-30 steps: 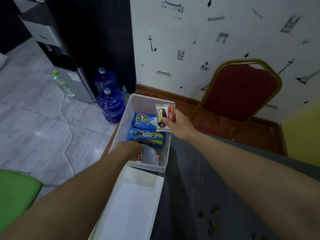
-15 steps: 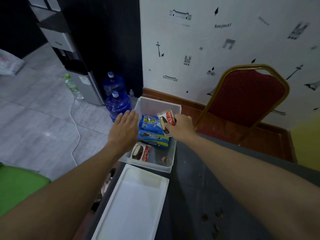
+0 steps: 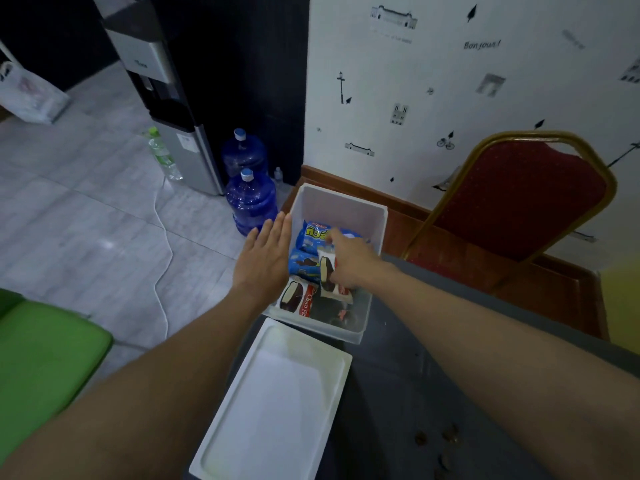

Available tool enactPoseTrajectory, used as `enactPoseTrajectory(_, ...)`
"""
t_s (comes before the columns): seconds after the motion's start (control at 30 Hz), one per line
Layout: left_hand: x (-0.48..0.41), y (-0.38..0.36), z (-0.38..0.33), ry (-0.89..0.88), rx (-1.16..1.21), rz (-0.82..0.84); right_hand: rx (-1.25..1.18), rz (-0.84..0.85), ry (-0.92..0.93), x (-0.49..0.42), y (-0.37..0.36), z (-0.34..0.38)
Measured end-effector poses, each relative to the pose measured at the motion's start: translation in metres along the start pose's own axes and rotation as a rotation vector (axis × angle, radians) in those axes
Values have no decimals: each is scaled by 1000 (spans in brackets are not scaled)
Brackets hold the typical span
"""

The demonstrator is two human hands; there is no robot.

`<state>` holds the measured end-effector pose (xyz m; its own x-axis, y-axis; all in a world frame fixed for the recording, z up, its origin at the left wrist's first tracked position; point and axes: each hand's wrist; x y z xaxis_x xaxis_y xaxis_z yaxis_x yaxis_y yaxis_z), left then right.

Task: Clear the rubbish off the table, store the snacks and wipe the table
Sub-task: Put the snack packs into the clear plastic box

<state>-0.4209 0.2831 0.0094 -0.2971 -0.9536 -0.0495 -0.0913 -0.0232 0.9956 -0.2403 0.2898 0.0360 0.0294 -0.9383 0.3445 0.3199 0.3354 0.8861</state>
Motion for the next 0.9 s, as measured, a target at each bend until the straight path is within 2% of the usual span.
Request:
enactPoseTrajectory(0.07,-1,-1,1,1,-3,-7,109,181,16,-2,-5,2)
enactPoseTrajectory(0.13,-1,-3,2,3,-1,-8,170,274,30,-4,-11,2)
enactPoseTrajectory(0.37,0,-5,2,5,16,-21,532,53,190,7,-34,-3)
enactPoseTrajectory(0.43,-1,-4,1,7,19,-8,506,90,188,10,-39,-3)
enactPoseTrajectory(0.53,-1,-3,1,10,19,3,511,230,189,12,-43,-5)
enactPoseTrajectory(0.77,-2,-2,0,24,29,11,592,359,277,5,-43,-8)
enactPoseTrajectory(0.83,-2,-3,0,25,33,3,595,346,286,7,-43,-9)
enactPoseTrajectory(0.9,-1,-4,0,23,31,-3,576,262,284,11,-43,-8)
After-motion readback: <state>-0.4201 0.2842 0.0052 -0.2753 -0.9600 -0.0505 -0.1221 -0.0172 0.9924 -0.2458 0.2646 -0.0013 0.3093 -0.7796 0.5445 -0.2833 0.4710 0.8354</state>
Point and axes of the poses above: each hand's wrist, its own x-axis away from the middle knuckle, its own y-axis out of the back of the hand, z = x × y, and after that the axes turned 8 degrees about -z, right-handed
